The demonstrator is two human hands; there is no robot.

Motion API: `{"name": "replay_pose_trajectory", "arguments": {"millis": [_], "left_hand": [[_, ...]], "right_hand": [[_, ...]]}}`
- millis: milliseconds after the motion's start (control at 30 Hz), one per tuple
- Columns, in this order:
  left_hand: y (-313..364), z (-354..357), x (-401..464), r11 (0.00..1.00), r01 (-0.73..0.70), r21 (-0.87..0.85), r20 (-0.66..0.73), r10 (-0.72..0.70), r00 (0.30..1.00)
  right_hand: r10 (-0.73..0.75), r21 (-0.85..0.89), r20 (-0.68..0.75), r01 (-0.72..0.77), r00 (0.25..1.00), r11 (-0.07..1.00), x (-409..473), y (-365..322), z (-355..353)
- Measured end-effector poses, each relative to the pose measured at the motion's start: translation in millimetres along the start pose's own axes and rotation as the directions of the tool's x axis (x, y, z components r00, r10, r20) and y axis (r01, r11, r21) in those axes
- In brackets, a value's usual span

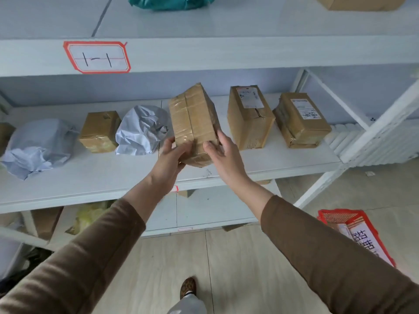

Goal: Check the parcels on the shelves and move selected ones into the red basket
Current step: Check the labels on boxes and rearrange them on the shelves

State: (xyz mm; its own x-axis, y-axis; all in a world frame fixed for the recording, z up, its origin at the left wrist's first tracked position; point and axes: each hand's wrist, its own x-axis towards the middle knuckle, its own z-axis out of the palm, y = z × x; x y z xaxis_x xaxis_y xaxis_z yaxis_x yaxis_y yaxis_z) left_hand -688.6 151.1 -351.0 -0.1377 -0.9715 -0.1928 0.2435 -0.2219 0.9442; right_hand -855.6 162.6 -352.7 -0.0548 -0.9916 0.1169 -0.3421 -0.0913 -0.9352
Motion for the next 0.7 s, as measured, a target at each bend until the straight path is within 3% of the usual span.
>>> {"name": "replay_pose_trajectory", "arguments": {"millis": [167, 367, 600, 700], "left_hand": [[-10, 26, -112, 0.997, -0.079, -0.026, 0.040, 0.080, 0.996], [-28, 39, -199, 0.991, -0.102, -0.087, 0.122, 0.112, 0.986], [-36, 58, -224, 0.986, -0.123, -0.112, 0.130, 0.138, 0.982], [-37, 60, -223, 0.982, -0.155, -0.104, 0.081, 0.164, 0.983]], "right_hand": [[-0.323, -0.386, -0.083, 0.268, 0.943, 0.883, -106, -11, -31], [-0.497, -0.704, 0.028, 0.370, 0.867, 0.606, -203, -18, -49], [-0.608, -0.769, 0.137, 0.471, 0.782, 0.432, -248, -21, -46], [-0.630, -0.692, 0.104, 0.511, 0.770, 0.510, -250, -24, -54]]}}
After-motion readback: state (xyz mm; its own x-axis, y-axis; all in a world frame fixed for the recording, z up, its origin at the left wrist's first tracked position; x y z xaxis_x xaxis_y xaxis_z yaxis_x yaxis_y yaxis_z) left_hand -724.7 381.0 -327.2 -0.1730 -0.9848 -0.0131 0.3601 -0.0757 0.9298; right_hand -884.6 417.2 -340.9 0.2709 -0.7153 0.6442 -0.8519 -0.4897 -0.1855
